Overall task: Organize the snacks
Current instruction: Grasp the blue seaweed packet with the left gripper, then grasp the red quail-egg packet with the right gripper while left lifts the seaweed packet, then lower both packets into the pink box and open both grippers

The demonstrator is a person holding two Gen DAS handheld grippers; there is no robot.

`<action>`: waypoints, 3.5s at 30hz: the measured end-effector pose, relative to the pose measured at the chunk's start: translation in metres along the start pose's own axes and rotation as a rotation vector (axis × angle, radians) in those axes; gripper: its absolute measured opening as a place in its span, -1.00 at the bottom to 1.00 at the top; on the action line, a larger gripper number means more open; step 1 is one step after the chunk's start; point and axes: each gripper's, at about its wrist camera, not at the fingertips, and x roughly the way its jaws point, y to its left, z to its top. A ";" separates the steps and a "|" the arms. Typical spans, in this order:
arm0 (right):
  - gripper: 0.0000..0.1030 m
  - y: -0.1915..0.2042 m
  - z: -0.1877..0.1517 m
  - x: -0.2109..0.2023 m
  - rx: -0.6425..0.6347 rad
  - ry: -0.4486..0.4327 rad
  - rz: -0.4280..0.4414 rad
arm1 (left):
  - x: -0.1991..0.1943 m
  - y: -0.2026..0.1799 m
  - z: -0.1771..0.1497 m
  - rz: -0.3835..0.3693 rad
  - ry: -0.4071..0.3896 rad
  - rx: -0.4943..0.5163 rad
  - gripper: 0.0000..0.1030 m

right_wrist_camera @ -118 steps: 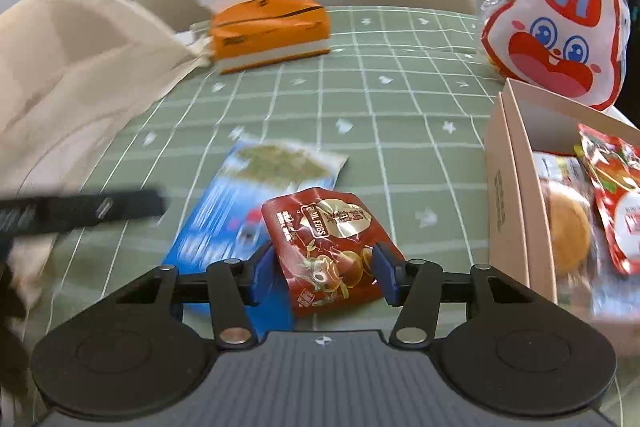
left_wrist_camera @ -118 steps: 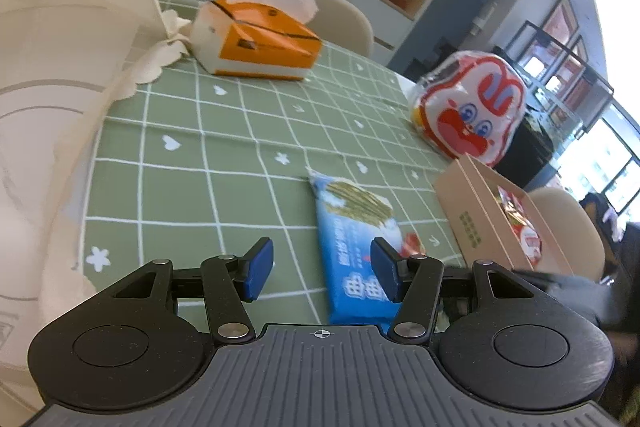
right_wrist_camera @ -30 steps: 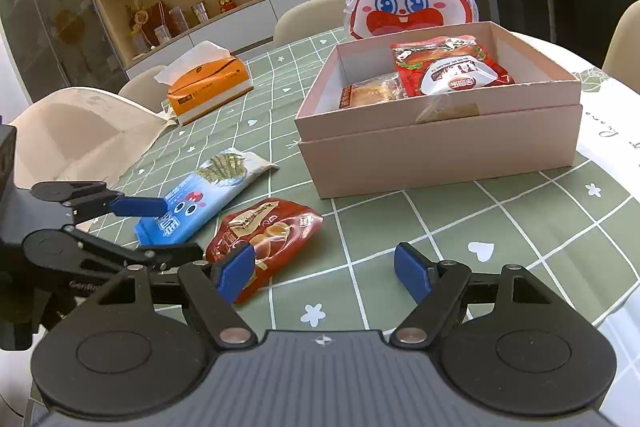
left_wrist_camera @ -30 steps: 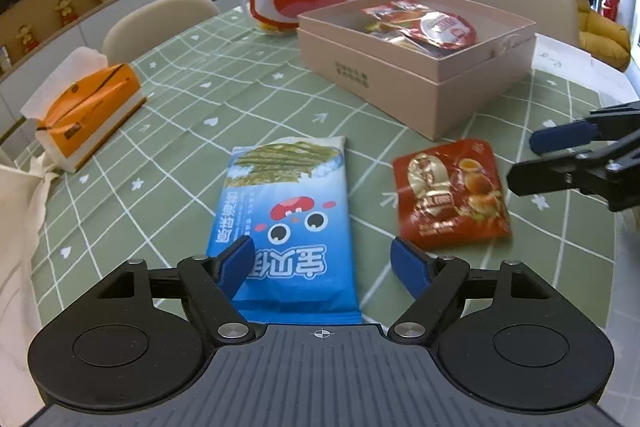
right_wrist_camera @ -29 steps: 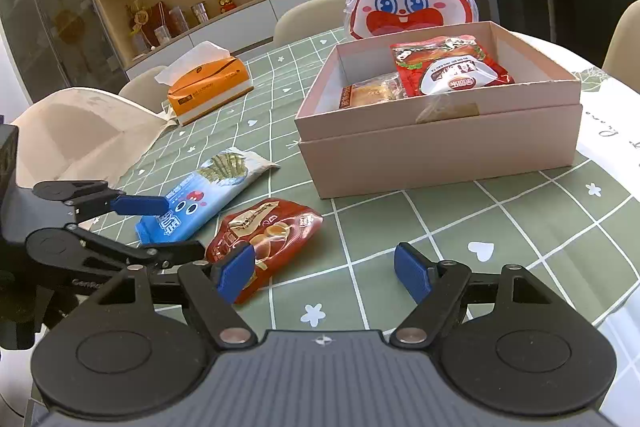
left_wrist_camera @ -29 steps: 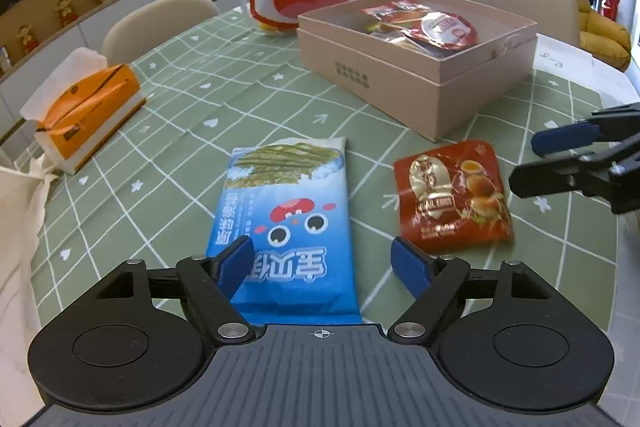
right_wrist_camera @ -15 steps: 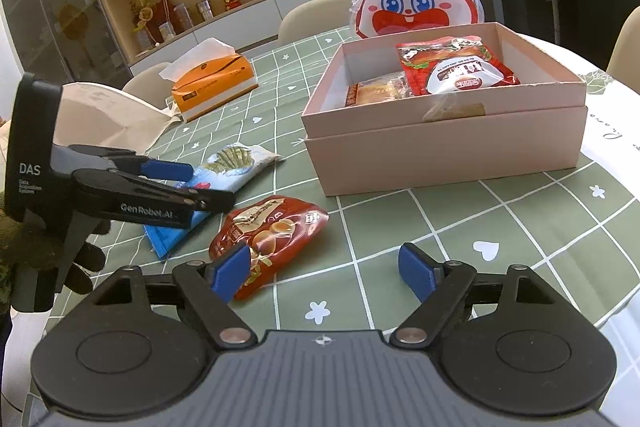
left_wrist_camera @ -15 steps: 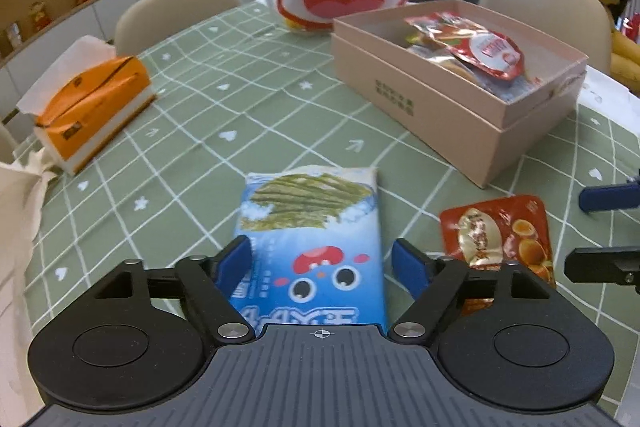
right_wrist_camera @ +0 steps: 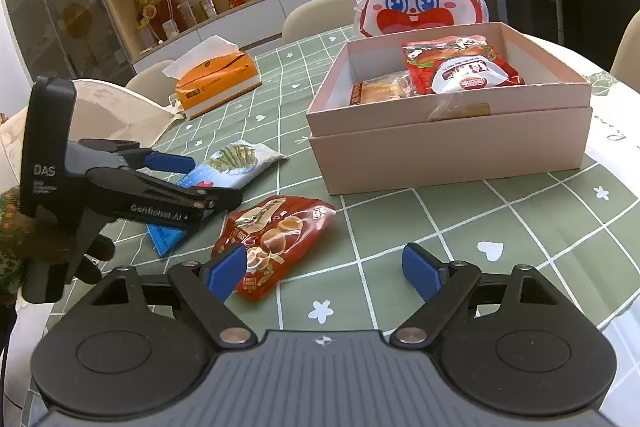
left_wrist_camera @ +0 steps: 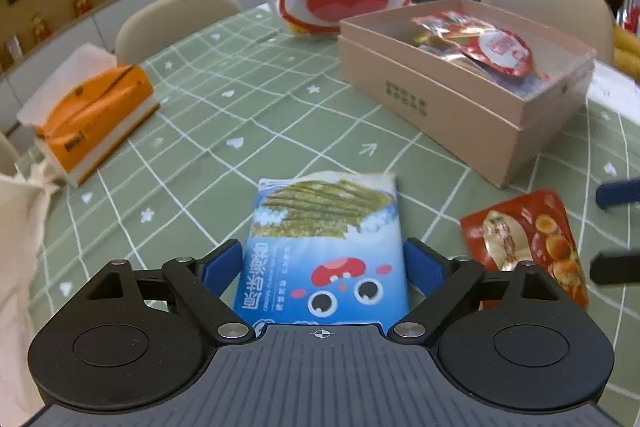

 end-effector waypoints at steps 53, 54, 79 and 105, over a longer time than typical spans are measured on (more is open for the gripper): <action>0.40 0.059 0.013 -0.025 -0.172 0.123 -0.133 | -0.134 -0.033 -0.101 -0.063 -0.076 -0.339 0.72; 0.40 0.054 0.010 -0.041 -0.180 0.113 -0.122 | -0.137 -0.040 -0.100 -0.077 -0.074 -0.327 0.72; 0.40 -0.101 0.184 -0.108 0.011 -0.219 -0.240 | 0.051 -0.096 0.154 -0.347 -0.112 -0.390 0.74; 0.54 -0.135 0.178 0.045 0.262 0.046 0.022 | 0.021 -0.034 0.110 -0.259 -0.288 -0.396 0.69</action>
